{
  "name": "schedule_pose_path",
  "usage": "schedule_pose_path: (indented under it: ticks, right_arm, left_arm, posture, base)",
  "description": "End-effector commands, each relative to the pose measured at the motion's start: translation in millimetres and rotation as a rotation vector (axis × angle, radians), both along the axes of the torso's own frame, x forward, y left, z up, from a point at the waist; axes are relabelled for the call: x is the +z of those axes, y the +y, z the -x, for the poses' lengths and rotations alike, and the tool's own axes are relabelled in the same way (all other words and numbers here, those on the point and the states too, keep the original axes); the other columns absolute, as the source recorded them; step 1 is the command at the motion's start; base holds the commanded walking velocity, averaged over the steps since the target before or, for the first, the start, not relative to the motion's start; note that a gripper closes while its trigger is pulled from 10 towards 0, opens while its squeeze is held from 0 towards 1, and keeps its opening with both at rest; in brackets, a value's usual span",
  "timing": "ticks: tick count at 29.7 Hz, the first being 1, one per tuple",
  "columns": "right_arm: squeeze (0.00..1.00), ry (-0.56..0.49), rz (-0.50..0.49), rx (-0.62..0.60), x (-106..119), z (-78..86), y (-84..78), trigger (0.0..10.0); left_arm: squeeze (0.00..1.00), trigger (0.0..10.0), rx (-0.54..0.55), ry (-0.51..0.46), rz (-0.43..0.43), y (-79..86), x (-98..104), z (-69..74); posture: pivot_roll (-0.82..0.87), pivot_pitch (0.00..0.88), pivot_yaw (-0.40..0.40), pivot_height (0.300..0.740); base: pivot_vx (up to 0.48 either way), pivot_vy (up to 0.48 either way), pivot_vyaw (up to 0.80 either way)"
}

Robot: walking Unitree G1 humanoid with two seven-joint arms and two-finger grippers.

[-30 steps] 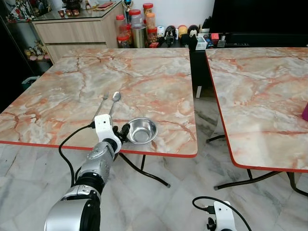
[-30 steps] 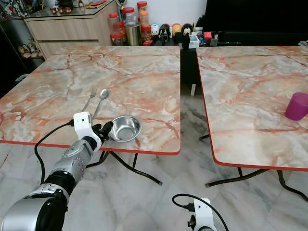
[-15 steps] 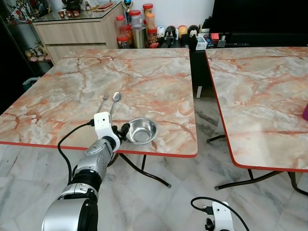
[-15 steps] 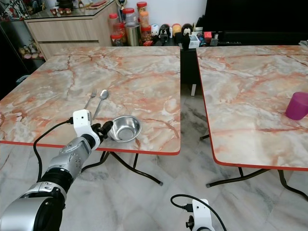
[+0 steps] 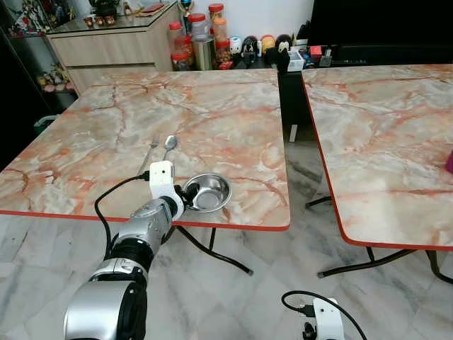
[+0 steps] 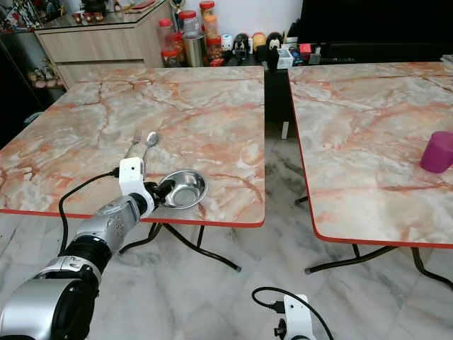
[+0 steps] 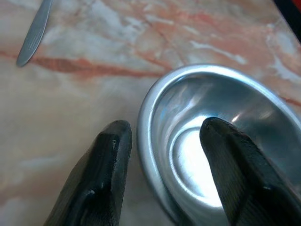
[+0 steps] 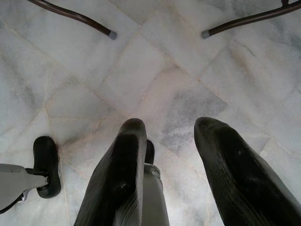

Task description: Setting the table

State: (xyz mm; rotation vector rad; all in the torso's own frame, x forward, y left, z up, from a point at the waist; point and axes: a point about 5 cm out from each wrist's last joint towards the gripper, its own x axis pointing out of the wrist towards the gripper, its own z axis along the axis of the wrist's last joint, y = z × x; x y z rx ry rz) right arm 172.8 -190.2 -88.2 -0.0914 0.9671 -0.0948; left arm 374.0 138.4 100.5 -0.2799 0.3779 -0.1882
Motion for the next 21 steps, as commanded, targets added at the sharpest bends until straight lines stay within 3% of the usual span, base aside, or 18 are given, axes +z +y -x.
schedule_pose_path:
  ticks: [1,9,16,21]
  right_arm:
    - [0.0,0.003,-0.008,-0.017,-0.9,1.5,1.9,10.0]
    - [0.0,0.002,-0.007,-0.022,-0.8,1.5,1.1,10.0]
    - [0.0,0.004,-0.007,-0.025,-1.1,2.2,0.6,10.0]
    - [0.0,0.003,-0.007,-0.026,-0.9,1.9,0.3,10.0]
  left_arm:
    - [0.0,10.0,0.021,0.003,-0.011,5.7,6.2,-4.1]
    - [0.0,10.0,0.062,0.002,-0.003,11.0,12.3,-8.3]
    - [0.0,10.0,0.063,0.055,0.068,9.9,6.0,-5.9]
    - [0.0,10.0,0.071,0.073,0.068,10.9,2.4,-4.5]
  posture:
    - [0.04,0.0,0.09,0.74]
    - [0.04,0.0,0.09,0.74]
    - [0.04,0.0,0.09,0.74]
    - [0.04,0.0,0.092,0.74]
  base:
    - [0.0,0.0,0.0]
    - [0.0,0.0,0.0]
    - [0.0,0.0,0.0]
    - [0.0,0.0,0.0]
